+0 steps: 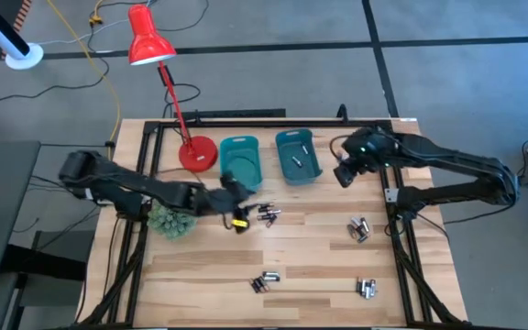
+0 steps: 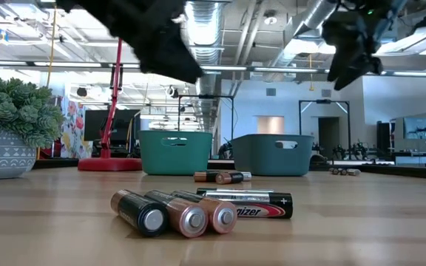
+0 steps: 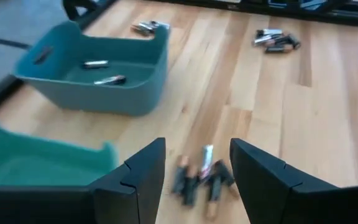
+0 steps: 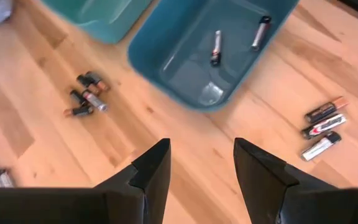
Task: Sort batteries
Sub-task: Put the black battery into the green bin
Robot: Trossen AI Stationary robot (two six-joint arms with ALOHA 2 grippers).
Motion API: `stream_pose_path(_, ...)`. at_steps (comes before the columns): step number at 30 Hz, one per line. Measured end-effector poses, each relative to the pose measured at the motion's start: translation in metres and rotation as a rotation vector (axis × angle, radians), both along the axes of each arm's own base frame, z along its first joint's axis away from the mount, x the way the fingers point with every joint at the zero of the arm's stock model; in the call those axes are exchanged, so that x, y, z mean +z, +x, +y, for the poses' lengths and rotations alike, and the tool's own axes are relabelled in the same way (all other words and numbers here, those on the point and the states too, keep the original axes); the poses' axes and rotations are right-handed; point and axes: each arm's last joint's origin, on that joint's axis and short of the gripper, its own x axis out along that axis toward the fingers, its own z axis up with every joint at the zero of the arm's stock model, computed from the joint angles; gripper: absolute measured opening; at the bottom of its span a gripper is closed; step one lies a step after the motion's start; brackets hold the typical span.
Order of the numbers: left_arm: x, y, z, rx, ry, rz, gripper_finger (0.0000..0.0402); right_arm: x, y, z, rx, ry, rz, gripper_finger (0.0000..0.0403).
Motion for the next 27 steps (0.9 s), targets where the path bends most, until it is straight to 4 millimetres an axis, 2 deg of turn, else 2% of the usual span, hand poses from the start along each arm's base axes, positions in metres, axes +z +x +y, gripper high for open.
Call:
stream_pose_path(3,-0.014,0.020,-0.012,0.063,-0.052,0.012,0.0174,0.000,-0.006,0.008,0.032,-0.002,-0.015,0.0189)
stream_pose_path(7,-0.034,0.037,-0.033,0.179,-0.123,0.002,0.0174,-0.001,-0.012,0.016,0.052,0.011,-0.021,0.0189)
stream_pose_path(15,-0.068,0.055,-0.074,0.264,-0.167,0.047,0.0174,0.000,-0.013,0.022,0.108,-0.003,-0.020,0.0189)
stream_pose_path(20,-0.091,0.068,-0.085,0.324,-0.186,0.113,0.0174,0.000,-0.013,0.022,0.119,-0.014,-0.021,0.0189)
stream_pose_path(27,-0.110,0.076,-0.091,0.466,-0.156,0.163,0.0174,0.000,-0.013,0.022,0.138,-0.027,-0.015,0.0189)
